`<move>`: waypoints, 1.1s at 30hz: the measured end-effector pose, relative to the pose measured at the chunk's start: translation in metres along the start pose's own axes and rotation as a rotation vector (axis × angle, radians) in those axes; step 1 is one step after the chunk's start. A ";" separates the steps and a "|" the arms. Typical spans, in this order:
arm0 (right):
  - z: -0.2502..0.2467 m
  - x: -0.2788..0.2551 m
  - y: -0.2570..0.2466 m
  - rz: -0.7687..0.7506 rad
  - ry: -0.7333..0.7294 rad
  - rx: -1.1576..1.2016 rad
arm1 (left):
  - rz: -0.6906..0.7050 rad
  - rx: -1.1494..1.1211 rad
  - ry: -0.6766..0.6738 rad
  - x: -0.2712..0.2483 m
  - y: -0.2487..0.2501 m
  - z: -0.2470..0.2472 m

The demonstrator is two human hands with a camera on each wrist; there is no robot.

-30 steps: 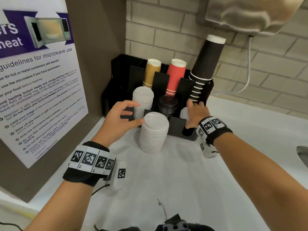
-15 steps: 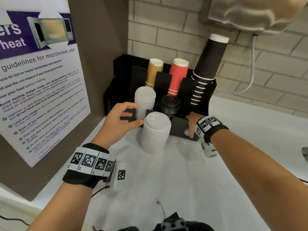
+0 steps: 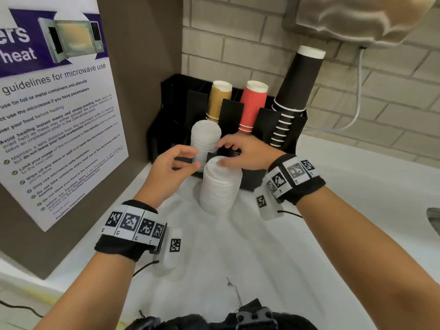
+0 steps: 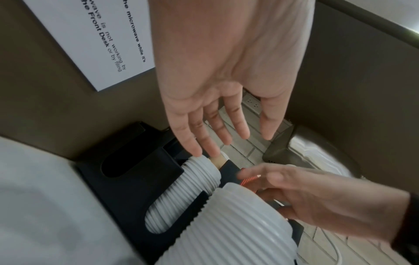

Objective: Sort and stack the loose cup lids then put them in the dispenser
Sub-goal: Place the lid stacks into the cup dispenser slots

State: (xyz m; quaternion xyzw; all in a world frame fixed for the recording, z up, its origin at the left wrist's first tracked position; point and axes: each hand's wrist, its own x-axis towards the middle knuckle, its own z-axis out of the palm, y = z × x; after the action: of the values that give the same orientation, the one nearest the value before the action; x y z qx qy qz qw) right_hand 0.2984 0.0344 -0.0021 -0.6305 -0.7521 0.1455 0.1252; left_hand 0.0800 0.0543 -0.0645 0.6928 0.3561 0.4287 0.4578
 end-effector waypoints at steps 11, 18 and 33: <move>0.033 0.014 -0.007 0.121 -0.265 -0.216 | 0.018 -0.031 0.015 -0.010 -0.007 -0.001; 0.013 0.014 -0.007 0.081 -0.166 -0.125 | -0.038 -0.043 -0.015 -0.009 -0.011 0.003; 0.003 0.000 -0.032 0.027 0.047 0.558 | 0.058 -0.326 -0.023 0.001 0.003 0.039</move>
State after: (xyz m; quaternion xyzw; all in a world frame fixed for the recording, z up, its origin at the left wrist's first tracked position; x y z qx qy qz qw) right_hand 0.2683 0.0288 0.0068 -0.5851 -0.6713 0.3336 0.3094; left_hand 0.1167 0.0416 -0.0693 0.6244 0.2564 0.4856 0.5555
